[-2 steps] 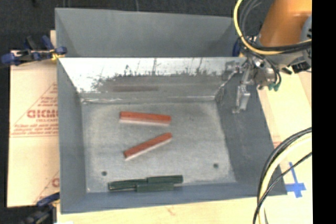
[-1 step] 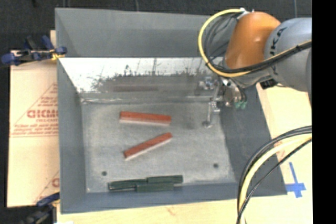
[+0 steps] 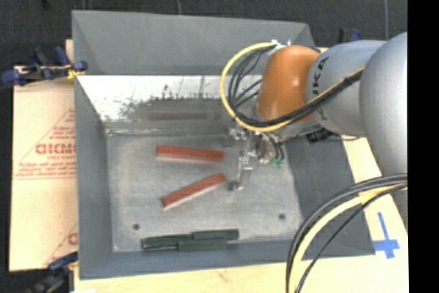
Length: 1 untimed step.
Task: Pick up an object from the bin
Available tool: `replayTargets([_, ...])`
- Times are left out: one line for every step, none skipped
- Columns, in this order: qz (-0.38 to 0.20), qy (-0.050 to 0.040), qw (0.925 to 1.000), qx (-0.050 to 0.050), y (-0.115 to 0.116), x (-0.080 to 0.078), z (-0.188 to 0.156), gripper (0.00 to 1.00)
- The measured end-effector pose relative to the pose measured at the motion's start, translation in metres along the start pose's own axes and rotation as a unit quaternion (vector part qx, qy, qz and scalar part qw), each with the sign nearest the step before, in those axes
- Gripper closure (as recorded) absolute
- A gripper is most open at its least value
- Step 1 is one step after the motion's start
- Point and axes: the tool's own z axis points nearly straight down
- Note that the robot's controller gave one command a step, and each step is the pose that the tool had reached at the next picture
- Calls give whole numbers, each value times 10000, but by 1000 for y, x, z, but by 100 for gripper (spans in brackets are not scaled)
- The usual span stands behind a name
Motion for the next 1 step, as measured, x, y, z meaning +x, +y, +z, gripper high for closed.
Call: replayTargets([93, 13, 10000, -6, 23, -26, 0, 0])
